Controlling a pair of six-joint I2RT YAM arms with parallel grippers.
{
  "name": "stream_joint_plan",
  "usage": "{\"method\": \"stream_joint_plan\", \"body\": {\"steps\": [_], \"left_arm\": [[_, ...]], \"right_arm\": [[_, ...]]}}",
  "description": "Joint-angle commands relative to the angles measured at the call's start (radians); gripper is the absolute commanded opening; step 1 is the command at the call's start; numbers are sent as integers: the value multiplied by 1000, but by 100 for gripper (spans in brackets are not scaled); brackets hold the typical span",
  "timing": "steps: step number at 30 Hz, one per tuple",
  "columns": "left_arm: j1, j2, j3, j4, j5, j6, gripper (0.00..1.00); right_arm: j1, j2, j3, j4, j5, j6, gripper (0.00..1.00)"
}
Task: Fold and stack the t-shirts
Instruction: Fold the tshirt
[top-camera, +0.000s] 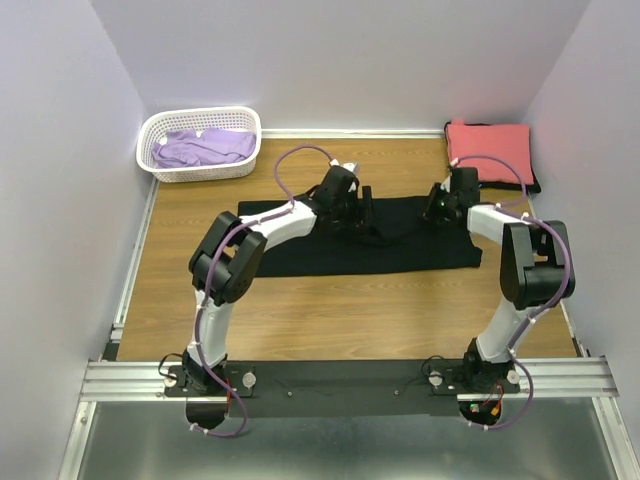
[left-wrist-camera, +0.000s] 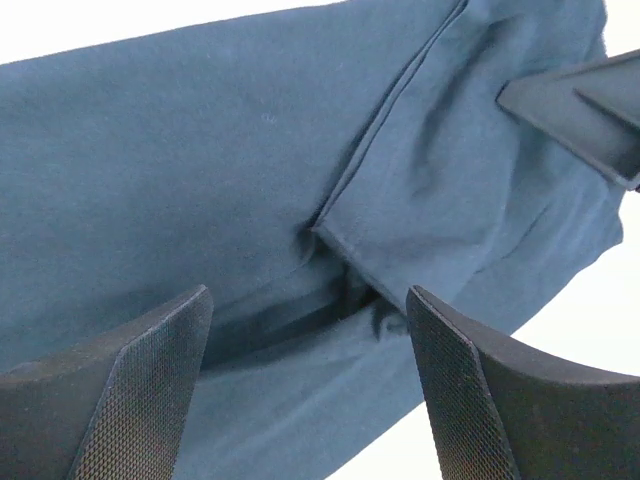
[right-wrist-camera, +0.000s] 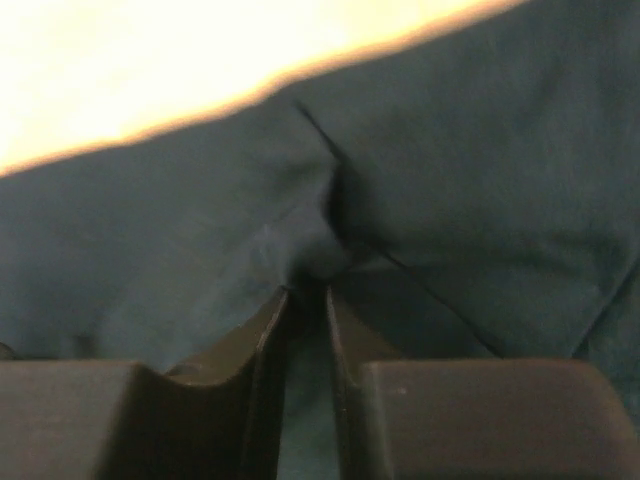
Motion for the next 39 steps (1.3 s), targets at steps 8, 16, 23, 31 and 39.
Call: {"method": "stream_joint_plan", "body": {"steps": [8, 16, 23, 31, 39], "left_arm": [[-29, 61, 20, 16, 28, -19, 80], [-36, 103, 69, 23, 19, -36, 66], [-38, 139, 99, 36, 41, -70, 62], [-36, 112, 76, 65, 58, -139, 61], [-35, -25, -65, 94, -64, -315, 64]], "right_arm": [[-45, 13, -188, 108, -46, 85, 18], [-45, 8, -209, 108, -42, 69, 18], [-45, -10, -202, 105, -42, 32, 18], [-47, -29, -186, 85, -33, 6, 19], [-45, -46, -188, 74, -16, -4, 19]]}}
